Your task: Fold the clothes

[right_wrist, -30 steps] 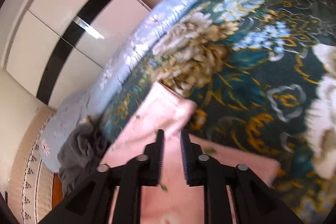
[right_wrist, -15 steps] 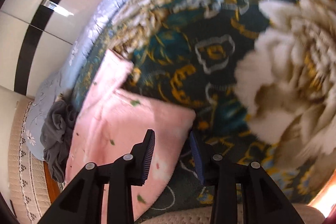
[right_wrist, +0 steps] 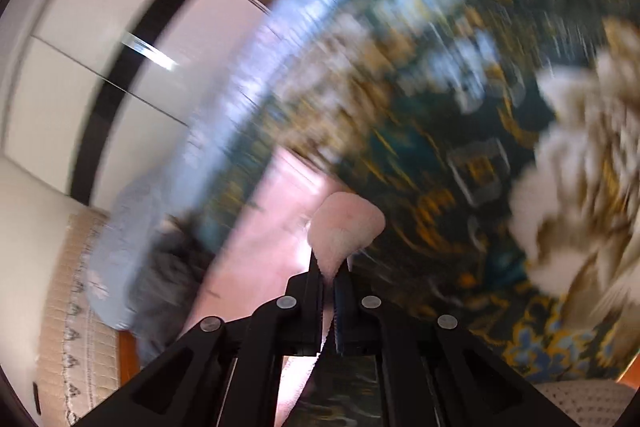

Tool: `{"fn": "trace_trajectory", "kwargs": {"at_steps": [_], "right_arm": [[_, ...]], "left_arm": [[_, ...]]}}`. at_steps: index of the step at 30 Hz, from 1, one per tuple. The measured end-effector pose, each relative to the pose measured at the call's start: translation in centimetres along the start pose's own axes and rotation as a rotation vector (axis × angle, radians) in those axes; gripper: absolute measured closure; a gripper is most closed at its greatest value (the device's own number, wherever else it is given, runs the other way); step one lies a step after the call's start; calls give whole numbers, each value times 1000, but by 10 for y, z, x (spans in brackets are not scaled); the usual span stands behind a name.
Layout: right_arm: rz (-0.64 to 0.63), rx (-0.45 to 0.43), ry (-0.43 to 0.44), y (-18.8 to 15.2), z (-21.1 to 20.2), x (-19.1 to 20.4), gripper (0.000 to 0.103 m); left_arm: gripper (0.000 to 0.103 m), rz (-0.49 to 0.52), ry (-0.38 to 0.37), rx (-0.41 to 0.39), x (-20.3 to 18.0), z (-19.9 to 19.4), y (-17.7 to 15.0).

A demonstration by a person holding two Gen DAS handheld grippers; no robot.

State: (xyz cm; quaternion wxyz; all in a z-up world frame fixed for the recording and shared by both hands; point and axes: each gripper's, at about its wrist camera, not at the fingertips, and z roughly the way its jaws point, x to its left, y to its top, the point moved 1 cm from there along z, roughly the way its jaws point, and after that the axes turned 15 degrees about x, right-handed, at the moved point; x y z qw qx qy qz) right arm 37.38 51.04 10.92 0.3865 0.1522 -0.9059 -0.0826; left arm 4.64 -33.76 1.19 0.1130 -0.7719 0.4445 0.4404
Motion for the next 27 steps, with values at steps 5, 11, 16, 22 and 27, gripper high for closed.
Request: {"fn": "trace_trajectory", "kwargs": {"at_steps": [5,11,16,22,27], "right_arm": [[-99,-126,27,-5,-54,17,99],[1,-72,90,-6,-41,-8,99],[-47,-116,113,2,-60,13,99],[-16,-75,68,26,-32,33,99],[-23,-58,48,59,-7,60,99]], "left_arm": [[97,87,-91,-76,-28,-46,2],[97,-12,-119,-10,-22,-46,8],[97,-9,-114,-4,-55,-56,20],[97,-21,-104,45,-88,-43,38],[97,-14,-99,81,-122,-26,59]]}}
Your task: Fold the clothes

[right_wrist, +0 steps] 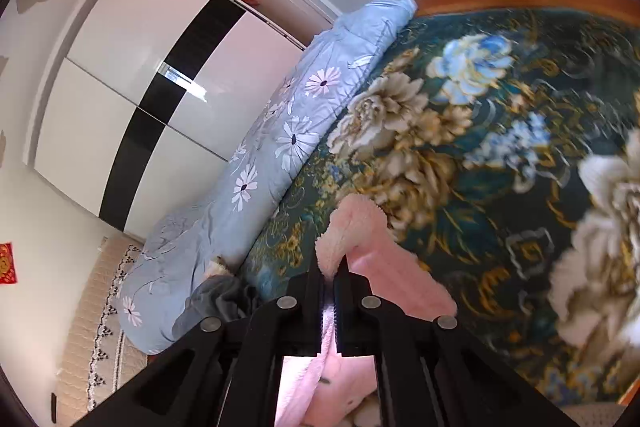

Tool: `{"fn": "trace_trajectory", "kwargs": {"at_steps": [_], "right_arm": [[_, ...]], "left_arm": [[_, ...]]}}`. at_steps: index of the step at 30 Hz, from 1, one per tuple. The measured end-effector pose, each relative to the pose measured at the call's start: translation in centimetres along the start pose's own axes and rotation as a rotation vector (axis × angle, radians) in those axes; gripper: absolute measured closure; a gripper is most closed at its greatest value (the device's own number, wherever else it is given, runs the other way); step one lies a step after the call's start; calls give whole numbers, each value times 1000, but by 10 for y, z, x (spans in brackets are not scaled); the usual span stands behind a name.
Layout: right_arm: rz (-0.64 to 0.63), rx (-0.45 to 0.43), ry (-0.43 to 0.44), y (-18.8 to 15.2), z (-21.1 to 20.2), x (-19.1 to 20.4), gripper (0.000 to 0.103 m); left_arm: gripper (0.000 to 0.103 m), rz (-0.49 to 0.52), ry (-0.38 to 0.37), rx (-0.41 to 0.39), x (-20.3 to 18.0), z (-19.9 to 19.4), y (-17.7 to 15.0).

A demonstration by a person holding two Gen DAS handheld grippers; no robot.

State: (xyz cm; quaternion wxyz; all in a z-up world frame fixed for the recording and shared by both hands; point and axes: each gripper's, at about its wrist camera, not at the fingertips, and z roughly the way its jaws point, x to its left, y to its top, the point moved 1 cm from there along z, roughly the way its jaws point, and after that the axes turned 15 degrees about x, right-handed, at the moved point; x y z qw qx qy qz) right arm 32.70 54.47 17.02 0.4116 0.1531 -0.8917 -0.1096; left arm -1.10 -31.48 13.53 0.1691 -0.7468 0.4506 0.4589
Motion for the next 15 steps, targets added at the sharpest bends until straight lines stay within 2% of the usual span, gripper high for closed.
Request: {"fn": "trace_trajectory", "kwargs": {"at_steps": [2,5,8,12,15], "right_arm": [[11,20,-14,18,22,7,99],[54,63,-33,45,65,12,99],[121,129,-101,62,116,7,99],[217,173,-112,70,172,-8,99],[262,186,-138,72,196,-17,99]], "left_arm": [[97,-15,0,26,-12,17,13],[97,-88,7,84,-15,53,36],[97,-119,32,101,-13,86,52],[97,-184,28,99,1,128,68],[97,-207,68,108,9,156,77]]}}
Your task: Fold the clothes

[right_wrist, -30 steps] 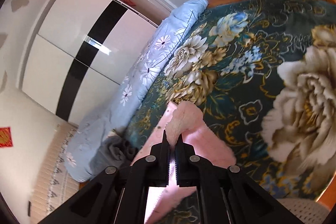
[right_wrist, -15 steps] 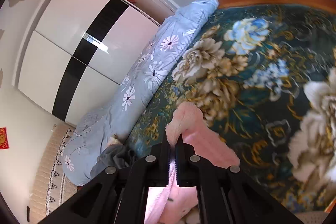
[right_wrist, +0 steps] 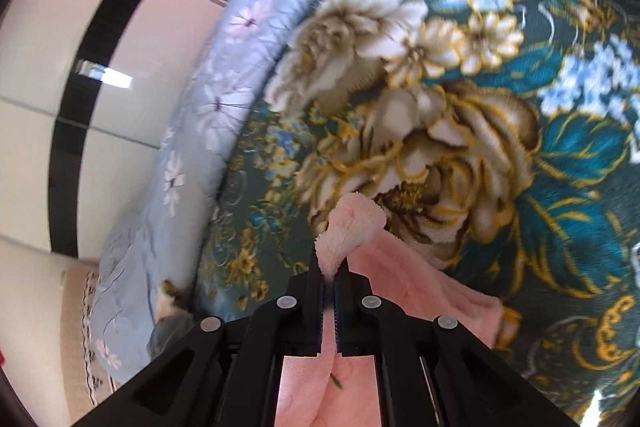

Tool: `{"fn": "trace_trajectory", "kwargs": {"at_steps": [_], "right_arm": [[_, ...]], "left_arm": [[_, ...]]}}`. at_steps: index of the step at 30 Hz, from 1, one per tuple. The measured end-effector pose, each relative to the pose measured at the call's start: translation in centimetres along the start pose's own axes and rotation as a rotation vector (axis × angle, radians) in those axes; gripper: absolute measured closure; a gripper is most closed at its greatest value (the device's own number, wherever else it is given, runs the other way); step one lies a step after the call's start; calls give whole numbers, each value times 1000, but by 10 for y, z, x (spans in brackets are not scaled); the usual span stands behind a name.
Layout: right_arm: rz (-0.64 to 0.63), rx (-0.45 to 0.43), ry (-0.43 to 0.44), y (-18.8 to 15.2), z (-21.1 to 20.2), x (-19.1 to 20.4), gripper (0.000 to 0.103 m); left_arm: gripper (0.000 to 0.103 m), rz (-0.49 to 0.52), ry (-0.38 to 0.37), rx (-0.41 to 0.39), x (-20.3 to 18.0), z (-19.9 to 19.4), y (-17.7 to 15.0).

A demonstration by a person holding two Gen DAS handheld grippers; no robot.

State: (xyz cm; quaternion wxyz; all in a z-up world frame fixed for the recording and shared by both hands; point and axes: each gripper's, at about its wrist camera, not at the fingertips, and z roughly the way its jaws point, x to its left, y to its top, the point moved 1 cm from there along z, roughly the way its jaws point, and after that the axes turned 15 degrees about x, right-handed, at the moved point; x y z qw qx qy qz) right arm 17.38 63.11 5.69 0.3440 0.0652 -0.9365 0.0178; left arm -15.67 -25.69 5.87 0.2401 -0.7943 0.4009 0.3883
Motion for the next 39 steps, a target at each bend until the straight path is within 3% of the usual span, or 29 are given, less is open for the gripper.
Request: {"fn": "trace_trajectory", "kwargs": {"at_steps": [6,8,9,11,12,13,20,24,28,33,39], "right_arm": [[8,-7,-12,7,23,-6,95],[-9,-11,11,8,25,-7,94],[-20,-17,19,8,24,-7,89],[-34,-43,31,7,19,-8,70],[-41,-57,41,6,15,-8,57],[-51,-67,55,5,11,-9,55],[-224,-106,117,-23,-34,-23,54],[-255,-90,142,-47,-52,-57,52],[-248,-22,190,-58,-45,-80,52],[-233,90,215,-63,-2,-79,52],[-164,104,229,-59,26,-74,52]], "left_arm": [[97,-31,9,2,13,36,16],[90,-58,-6,16,19,42,17],[85,-70,-20,24,23,43,17],[68,-90,-51,38,29,46,16],[67,-88,-71,35,29,46,15],[66,-83,-92,28,28,45,13],[54,108,-253,91,7,15,-19],[53,178,-232,77,18,-8,-38],[53,134,-255,53,47,-22,-48],[53,73,-272,85,76,-18,-62],[53,40,-276,103,92,-17,-76]]}}
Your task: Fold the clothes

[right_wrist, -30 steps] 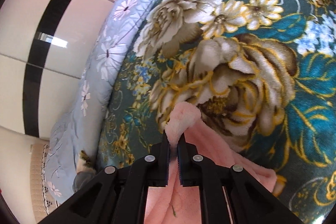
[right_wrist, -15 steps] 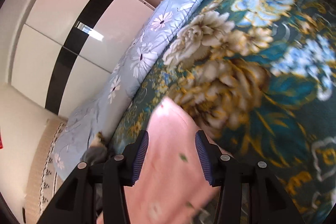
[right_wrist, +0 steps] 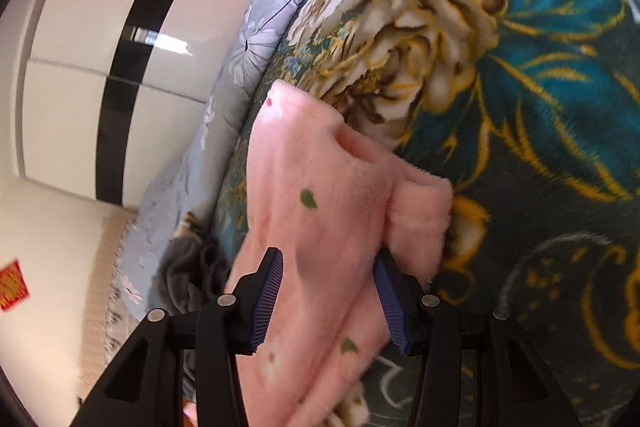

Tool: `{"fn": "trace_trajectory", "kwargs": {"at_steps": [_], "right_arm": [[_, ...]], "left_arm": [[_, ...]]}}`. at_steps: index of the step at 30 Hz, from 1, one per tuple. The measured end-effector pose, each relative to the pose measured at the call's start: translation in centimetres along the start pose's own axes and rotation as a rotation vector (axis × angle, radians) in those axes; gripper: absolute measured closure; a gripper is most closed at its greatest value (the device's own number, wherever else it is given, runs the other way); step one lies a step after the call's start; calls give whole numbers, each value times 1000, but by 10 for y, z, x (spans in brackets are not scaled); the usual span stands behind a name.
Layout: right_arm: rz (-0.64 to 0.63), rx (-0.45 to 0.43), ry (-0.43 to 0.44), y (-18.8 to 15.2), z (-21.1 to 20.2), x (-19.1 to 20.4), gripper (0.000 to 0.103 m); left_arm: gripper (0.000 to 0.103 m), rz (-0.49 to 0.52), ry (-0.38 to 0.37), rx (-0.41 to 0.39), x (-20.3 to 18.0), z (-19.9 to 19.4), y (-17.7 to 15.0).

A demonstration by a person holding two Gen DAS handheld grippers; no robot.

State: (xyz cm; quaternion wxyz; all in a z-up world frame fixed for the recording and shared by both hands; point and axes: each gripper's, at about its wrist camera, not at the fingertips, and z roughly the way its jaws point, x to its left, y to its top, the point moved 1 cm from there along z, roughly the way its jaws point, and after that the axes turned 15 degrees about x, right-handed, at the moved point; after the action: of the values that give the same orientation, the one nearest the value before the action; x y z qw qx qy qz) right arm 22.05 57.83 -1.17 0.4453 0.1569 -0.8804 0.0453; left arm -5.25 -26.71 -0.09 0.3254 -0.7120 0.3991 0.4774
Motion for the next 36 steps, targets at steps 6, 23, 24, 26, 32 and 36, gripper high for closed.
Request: {"fn": "trace_trajectory", "kwargs": {"at_steps": [6,23,24,26,32,36], "right_arm": [[-139,6,105,-6,7,22,52],[-216,-157,31,-4,-38,47,97],[-207,-125,-16,-3,-34,41,97],[-148,-72,-99,0,-24,23,97],[-39,-49,-79,3,-18,-9,93],[-50,-76,-107,-2,-27,-5,89]], "left_arm": [[53,2,-16,13,-1,8,-7],[53,-46,-17,13,21,13,-18],[53,-58,-20,11,24,14,-18],[53,-81,-25,8,30,15,-18],[53,-62,-19,21,27,16,-20],[53,-72,-19,-8,29,10,-18]]}}
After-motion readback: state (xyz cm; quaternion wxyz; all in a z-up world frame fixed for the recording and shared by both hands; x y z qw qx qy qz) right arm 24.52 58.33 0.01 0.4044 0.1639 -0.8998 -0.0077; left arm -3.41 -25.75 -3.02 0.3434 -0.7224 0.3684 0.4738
